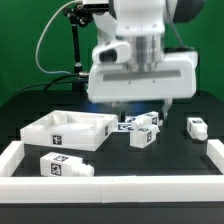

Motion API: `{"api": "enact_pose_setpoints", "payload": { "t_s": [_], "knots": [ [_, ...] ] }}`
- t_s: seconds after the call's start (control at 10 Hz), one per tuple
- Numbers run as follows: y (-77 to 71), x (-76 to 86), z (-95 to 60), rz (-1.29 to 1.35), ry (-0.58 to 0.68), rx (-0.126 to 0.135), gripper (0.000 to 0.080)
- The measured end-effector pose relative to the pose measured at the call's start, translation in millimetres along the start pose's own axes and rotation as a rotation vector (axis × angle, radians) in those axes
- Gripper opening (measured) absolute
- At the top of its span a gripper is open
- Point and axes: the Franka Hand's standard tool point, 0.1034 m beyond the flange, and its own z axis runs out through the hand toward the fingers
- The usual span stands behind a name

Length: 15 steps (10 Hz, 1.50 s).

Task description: Assemble one leg

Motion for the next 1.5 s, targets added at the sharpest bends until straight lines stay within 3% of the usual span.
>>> {"api": "enact_pose_setpoints", "payload": {
  "t_s": [0.2, 0.4, 0.5, 0.7, 0.8, 0.9, 1.3, 1.5],
  "knots": [
    [2.1, 1.0, 28.7, -0.01, 0.019, -0.008, 0.0648],
    [-0.6, 2.3, 37.6, -0.045, 0.087, -0.017, 0.0648],
    [-1.7, 0.7, 38.3, -0.048, 0.09, -0.019, 0.0648],
    [-1.6, 1.2, 38.4, -0.048, 0.091, -0.019, 0.0413],
    [-1.6, 1.2, 38.4, -0.048, 0.091, -0.019, 0.0413],
    [-1.6, 1.2, 38.4, -0.048, 0.091, -0.019, 0.029],
    [-3.4, 0.9, 38.5, -0.049, 0.091, -0.018, 0.029],
    [-33.9, -11.9, 34.7, -0.023, 0.086, -0.01, 0.029]
  ]
}}
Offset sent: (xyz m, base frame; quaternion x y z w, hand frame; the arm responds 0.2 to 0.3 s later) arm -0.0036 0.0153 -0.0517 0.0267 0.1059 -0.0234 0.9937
